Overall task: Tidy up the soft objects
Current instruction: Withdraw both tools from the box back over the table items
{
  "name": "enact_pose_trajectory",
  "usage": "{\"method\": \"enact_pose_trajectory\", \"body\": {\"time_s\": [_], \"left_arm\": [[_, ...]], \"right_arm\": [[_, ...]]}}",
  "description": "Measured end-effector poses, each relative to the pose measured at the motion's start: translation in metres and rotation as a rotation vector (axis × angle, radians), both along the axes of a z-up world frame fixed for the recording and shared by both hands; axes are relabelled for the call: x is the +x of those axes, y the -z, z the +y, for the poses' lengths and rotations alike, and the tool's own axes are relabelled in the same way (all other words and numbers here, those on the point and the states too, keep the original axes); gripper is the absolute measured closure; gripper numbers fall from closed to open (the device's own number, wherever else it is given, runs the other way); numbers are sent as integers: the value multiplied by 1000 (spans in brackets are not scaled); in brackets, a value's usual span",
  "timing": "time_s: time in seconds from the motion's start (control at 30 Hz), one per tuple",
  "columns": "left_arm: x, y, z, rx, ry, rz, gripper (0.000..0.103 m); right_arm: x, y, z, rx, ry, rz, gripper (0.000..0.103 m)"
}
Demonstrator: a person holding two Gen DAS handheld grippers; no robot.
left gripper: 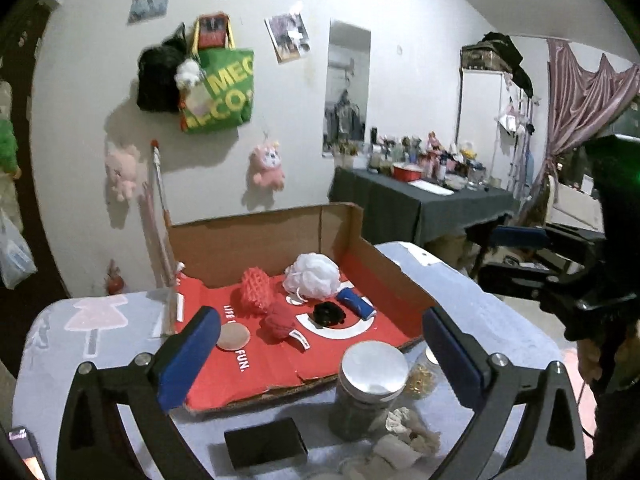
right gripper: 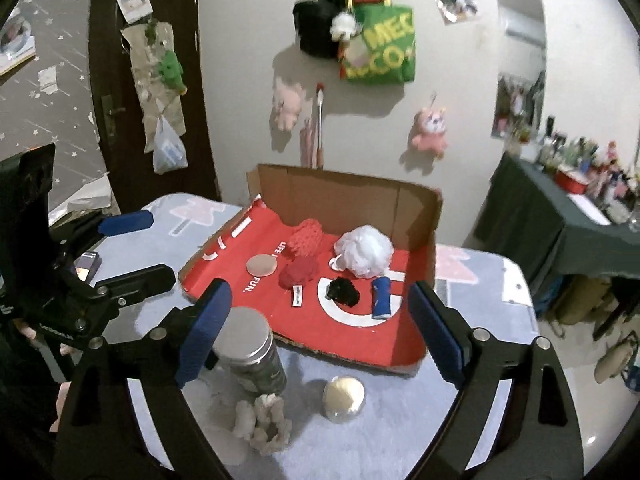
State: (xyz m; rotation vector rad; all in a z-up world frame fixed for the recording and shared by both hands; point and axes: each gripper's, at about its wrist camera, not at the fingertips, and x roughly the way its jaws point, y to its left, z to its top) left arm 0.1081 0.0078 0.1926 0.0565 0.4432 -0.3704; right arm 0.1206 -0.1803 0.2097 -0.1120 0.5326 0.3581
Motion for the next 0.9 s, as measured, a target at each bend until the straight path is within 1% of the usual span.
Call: {"method": "enact_pose_trajectory", "body": {"time_s": [0.07,0.13,0.2,0.37,0.47,0.57,0.63,0.7,0.83,0.9], "left_arm": [[-19,2,-2,8,-22,-49,0],[-36,6,-4,2,-33,-76,0],[-50,13,-4,-14,-52,-99,0],[-75,34,-2,-50,-96,-122,0],[-87,46,-1,-57,-125,-130,0],[-96,59,-1,-50,-154,-162,0],[-99,67,-2,-35,-161,-166,0],[-101,77,-1,-37,-167,-160,0],[-103,97,-3,-20,-175,-130,0],[-102,108,-3,-23,-171,-97,0]], "right_arm": [[-17,4,1,-6,16,-36,11],[-32,10,1,-12,36,-66,10],[-47,18,-3,9,60,-96,10],[-73,37,-15,67,105,-136,10],[-85,49,-18,77,132,-169,10],[-96,63,-21,84,152,-211,10],[-102,72,-21,77,163,-230,10],[-109,83,-22,81,172,-239,10],[-112,107,-19,75,186,-215,10],[-112,120,-18,83,186,-192,10]]}}
